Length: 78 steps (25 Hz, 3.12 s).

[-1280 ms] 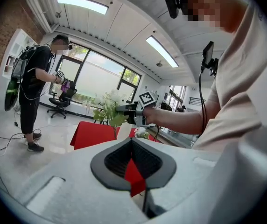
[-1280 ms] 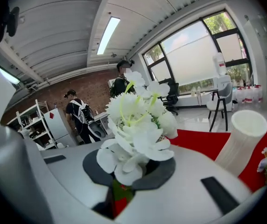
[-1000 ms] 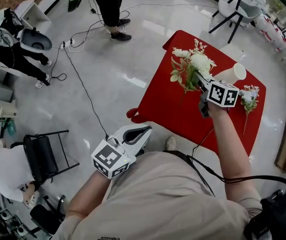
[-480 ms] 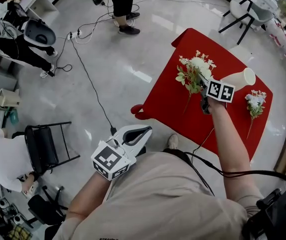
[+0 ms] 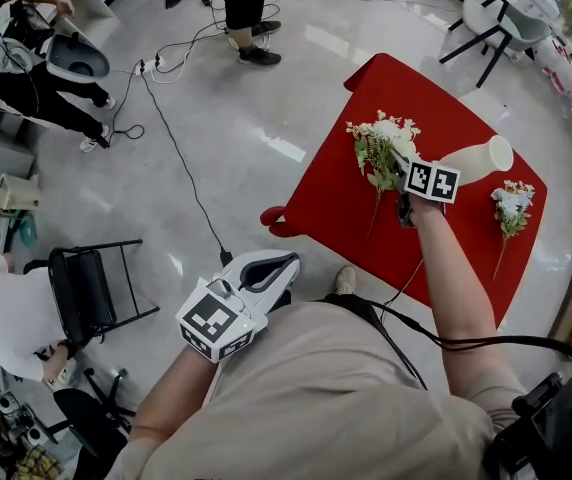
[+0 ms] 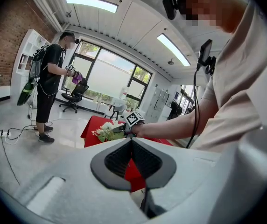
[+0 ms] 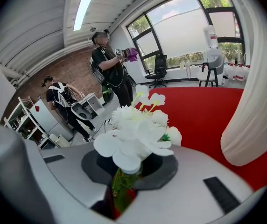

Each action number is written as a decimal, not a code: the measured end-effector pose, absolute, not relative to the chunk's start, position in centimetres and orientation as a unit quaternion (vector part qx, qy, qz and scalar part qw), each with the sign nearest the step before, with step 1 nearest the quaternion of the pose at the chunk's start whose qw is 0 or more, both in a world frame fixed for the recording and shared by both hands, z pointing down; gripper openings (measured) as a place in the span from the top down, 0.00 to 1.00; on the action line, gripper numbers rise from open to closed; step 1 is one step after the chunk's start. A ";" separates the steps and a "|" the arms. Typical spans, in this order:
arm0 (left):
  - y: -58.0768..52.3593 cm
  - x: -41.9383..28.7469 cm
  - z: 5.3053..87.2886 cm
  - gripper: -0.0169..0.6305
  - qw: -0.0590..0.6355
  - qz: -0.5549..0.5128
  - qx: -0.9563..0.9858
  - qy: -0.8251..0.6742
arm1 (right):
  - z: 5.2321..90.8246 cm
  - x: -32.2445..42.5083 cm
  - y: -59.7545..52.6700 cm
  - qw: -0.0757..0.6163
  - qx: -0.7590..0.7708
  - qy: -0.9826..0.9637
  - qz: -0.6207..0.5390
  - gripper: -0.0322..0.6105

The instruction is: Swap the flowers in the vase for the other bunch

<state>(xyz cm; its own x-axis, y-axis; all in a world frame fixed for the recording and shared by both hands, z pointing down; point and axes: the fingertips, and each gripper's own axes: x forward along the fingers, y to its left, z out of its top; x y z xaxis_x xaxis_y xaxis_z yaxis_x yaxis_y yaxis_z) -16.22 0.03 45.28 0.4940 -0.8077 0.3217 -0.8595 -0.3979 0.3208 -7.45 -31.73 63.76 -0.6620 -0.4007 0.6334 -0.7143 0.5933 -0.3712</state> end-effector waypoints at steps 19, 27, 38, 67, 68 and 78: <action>-0.5 -14.9 44.7 0.96 0.217 0.055 0.855 -0.468 | 60.9 -4.8 -30.5 0.227 0.350 -0.855 0.308 0.62; -1.0 -13.5 44.4 0.96 0.206 0.056 0.874 -0.437 | 58.0 -2.4 -28.2 0.214 0.359 -0.865 0.277 0.63; -2.2 -11.1 43.8 0.96 0.196 0.062 0.896 -0.393 | 51.6 1.8 -20.9 0.218 0.371 -0.886 0.173 0.63; -8.0 5.2 42.8 0.96 0.190 0.109 0.949 -0.228 | 50.1 29.4 -20.3 0.178 0.537 -0.799 0.205 0.64; -8.2 5.6 42.8 0.96 0.190 0.110 0.949 -0.228 | 50.2 30.4 -20.9 0.177 0.540 -0.796 0.209 0.64; -10.6 8.4 41.6 0.96 0.182 0.109 0.941 -0.265 | 52.0 35.7 -27.6 0.192 0.519 -0.801 0.228 0.64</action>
<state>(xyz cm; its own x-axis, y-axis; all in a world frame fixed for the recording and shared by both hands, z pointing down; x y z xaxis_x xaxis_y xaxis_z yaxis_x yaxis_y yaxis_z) 8.38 -10.64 41.64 0.8359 -0.4590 0.3011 -0.5381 -0.7935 0.2843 35.74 -27.65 51.97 -0.3869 -0.7449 0.5435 -0.9194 0.3568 -0.1654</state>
